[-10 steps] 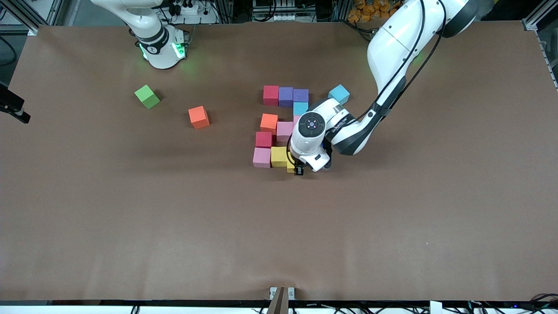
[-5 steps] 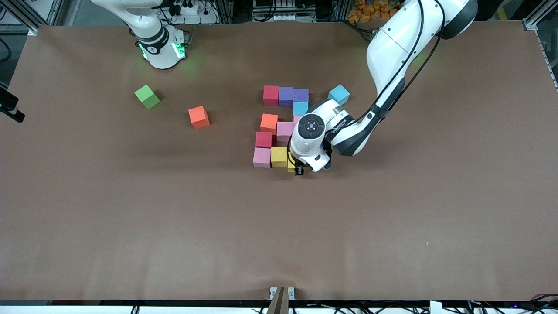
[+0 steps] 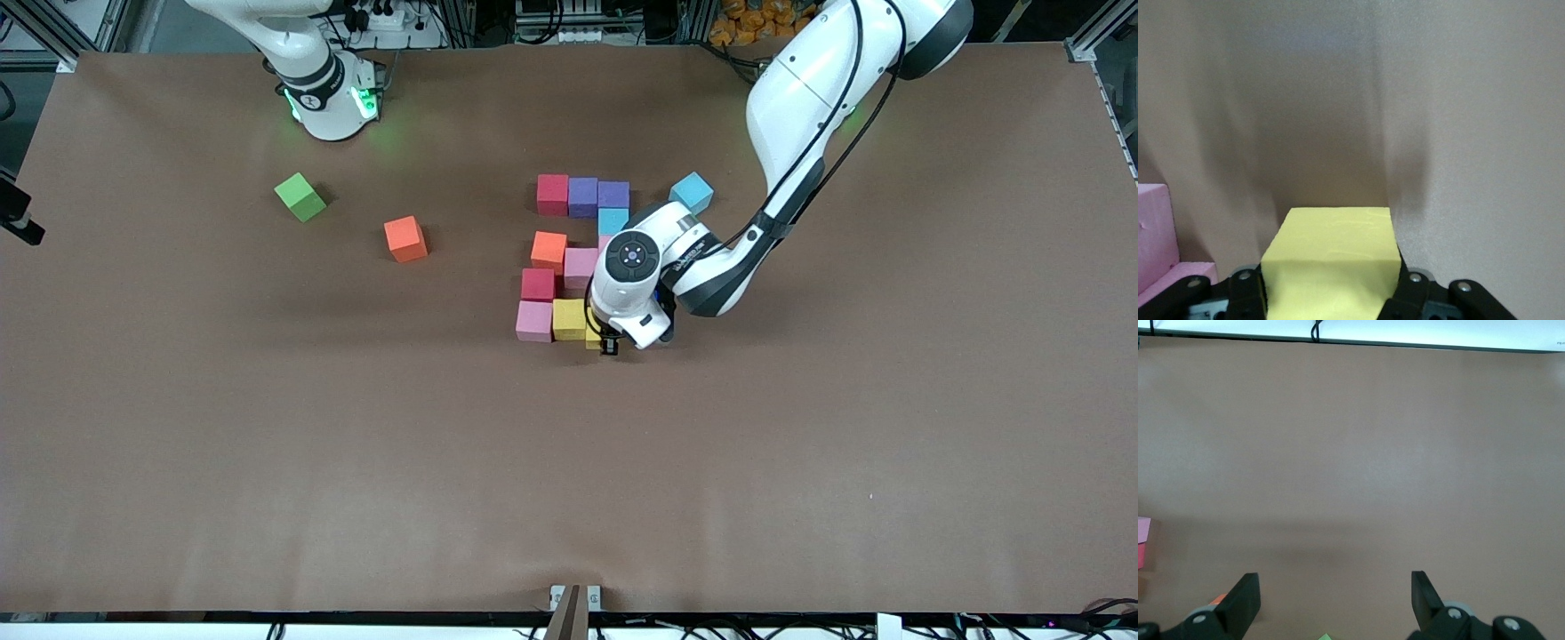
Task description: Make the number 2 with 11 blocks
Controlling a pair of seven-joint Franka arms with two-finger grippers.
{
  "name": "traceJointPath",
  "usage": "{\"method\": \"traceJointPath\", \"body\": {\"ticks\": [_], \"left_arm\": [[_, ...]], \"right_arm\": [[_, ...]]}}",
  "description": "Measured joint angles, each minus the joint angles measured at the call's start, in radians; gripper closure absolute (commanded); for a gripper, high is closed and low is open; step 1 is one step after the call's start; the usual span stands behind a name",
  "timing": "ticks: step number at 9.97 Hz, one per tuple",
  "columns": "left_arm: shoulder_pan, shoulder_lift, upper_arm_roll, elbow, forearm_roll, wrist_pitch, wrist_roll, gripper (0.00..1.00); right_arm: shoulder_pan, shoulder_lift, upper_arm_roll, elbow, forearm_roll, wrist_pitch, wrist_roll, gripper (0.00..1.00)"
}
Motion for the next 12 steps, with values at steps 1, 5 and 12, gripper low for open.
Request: {"method": "traceJointPath", "body": {"ticks": [1, 5, 12], "left_arm": [[-0.001, 0.000, -0.001, 0.000, 0.000, -0.020, 0.000, 0.00], [0.001, -0.032, -0.002, 0.013, 0.002, -0.109, 0.004, 0.00], [0.126, -0.244, 0.006, 0.023, 0.006, -0.297, 0.243, 0.00]], "right_arm": [[-0.001, 0.000, 0.000, 0.002, 0.000, 0.000, 0.000, 0.00], [-0.010, 0.000, 0.000, 0.014, 0.000, -0.001, 0.000, 0.00], [-0.011, 0.000, 0.000, 0.026, 0.000, -0.002, 0.000, 0.00]]}}
